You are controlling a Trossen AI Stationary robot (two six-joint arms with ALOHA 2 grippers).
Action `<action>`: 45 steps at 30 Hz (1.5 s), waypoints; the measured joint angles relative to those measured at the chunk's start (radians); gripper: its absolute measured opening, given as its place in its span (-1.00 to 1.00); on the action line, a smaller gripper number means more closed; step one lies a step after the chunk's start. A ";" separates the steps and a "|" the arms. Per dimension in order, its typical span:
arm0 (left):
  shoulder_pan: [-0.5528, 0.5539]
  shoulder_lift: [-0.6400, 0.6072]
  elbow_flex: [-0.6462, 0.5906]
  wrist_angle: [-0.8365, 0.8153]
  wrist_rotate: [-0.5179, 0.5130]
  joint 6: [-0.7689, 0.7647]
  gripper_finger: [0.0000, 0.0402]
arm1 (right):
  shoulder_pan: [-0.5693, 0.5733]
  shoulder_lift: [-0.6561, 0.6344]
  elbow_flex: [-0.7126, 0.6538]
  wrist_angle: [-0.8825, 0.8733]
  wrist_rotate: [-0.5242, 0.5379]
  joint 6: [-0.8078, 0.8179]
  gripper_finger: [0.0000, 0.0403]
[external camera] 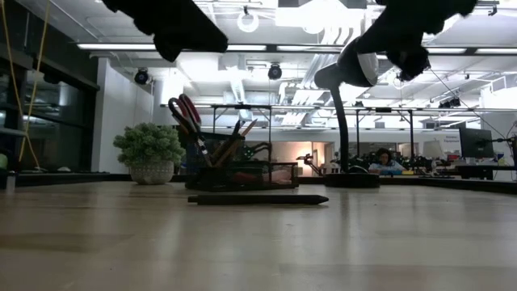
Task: Pick and place office supplies into organizer
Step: Put the black pen into the black desk organizer
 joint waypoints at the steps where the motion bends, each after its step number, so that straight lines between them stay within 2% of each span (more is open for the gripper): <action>1: -0.007 0.006 -0.001 -0.007 0.013 0.000 -0.76 | 0.002 -0.001 -0.044 0.083 -0.023 -0.020 -0.99; 4: -0.012 0.027 0.000 -0.028 0.035 -0.024 -0.76 | 0.009 0.010 -0.136 0.251 -0.061 -0.084 -0.99; 7: -0.009 0.058 0.000 -0.057 0.073 -0.050 -0.76 | 0.008 0.032 -0.162 0.309 -0.063 -0.101 -0.99; 15: -0.009 0.158 -0.001 -0.038 0.213 -0.072 -0.76 | 0.008 0.054 -0.139 0.307 -0.055 -0.142 -0.99; 22: -0.008 0.202 0.008 0.033 0.262 -0.052 -0.76 | 0.035 0.054 -0.130 0.294 -0.070 -0.147 -0.99; 29: -0.008 0.229 0.097 -0.154 0.260 0.035 -0.74 | 0.055 0.055 -0.130 0.265 -0.028 -0.149 -0.99; 36: 0.007 0.276 0.139 -0.213 0.251 0.005 -0.47 | 0.055 0.055 -0.130 0.261 -0.008 -0.150 -0.99; 40: 0.041 0.328 0.194 -0.229 0.290 -0.014 -0.26 | 0.055 0.055 -0.130 0.264 0.011 -0.149 -0.99; 45: 0.074 0.388 0.293 -0.266 0.333 0.077 -0.09 | 0.055 0.054 -0.130 0.273 0.014 -0.147 -0.98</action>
